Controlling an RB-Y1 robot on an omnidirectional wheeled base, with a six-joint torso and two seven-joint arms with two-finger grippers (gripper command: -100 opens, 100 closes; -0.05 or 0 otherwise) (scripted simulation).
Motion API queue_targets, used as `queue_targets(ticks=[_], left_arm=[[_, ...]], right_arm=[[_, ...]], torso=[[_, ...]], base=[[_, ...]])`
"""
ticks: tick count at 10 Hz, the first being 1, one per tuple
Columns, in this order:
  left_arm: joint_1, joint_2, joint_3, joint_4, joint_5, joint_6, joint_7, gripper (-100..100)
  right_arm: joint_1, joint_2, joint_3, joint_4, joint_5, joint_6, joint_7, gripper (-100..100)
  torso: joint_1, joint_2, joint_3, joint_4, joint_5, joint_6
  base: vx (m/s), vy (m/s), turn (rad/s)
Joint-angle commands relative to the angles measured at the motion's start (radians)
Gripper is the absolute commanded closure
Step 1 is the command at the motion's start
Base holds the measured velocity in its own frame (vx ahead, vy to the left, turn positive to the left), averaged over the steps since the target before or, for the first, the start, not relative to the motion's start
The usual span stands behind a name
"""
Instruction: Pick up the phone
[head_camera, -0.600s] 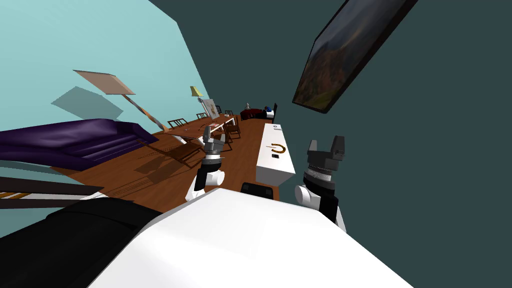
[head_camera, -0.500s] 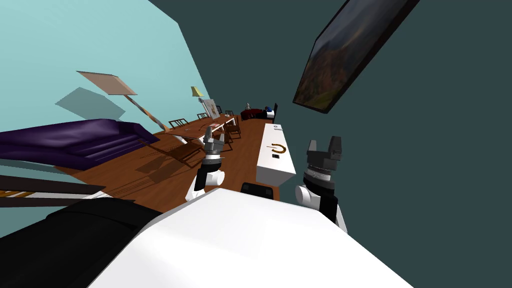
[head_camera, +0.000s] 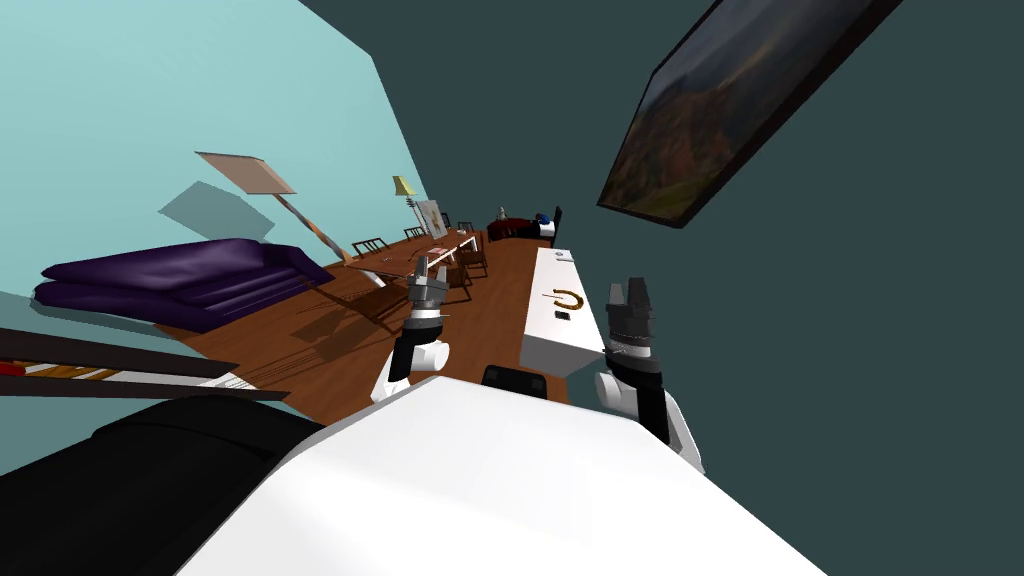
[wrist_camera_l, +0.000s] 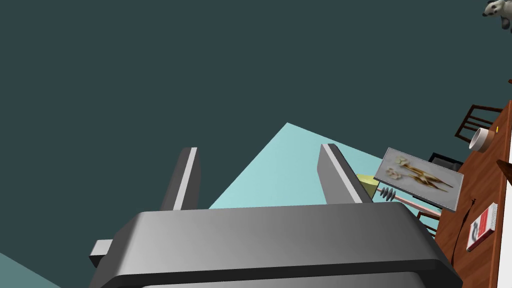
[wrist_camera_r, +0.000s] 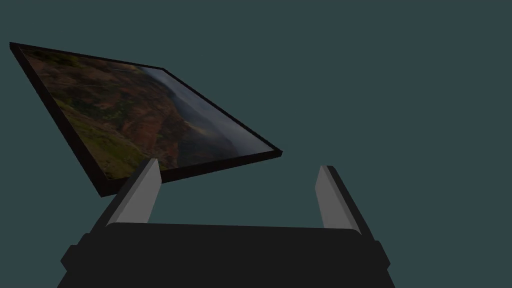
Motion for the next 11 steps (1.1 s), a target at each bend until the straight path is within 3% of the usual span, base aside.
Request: queue_targets(ticks=[1, 6, 7, 11], left_arm=[[0.000, 0.000, 0.000, 0.000, 0.000, 0.000, 0.000, 0], [0.000, 0.000, 0.000, 0.000, 0.000, 0.000, 0.000, 0], [0.000, 0.000, 0.000, 0.000, 0.000, 0.000, 0.000, 0], [0.000, 0.000, 0.000, 0.000, 0.000, 0.000, 0.000, 0]], right_arm=[[-0.015, -0.050, -0.005, 0.046, 0.023, -0.020, 0.046, -100], [-0.051, -0.191, 0.004, 0.184, 0.100, -0.067, 0.171, -100], [-0.051, -0.194, 0.004, 0.194, 0.100, -0.067, 0.182, -100], [-0.076, -0.314, 0.033, 0.325, 0.173, -0.100, 0.297, -100]], torso=[[0.000, 0.000, 0.000, 0.000, 0.000, 0.000], [-0.002, -0.001, -0.001, 0.000, 0.000, 0.000], [-0.001, -0.003, -0.002, -0.001, 0.000, 0.000], [0.000, -0.001, 0.000, 0.000, 0.000, 0.000]], base=[[0.033, 0.183, 0.084], [0.033, 0.162, 0.073], [0.063, 0.130, 0.029], [0.039, 0.152, 0.058]])
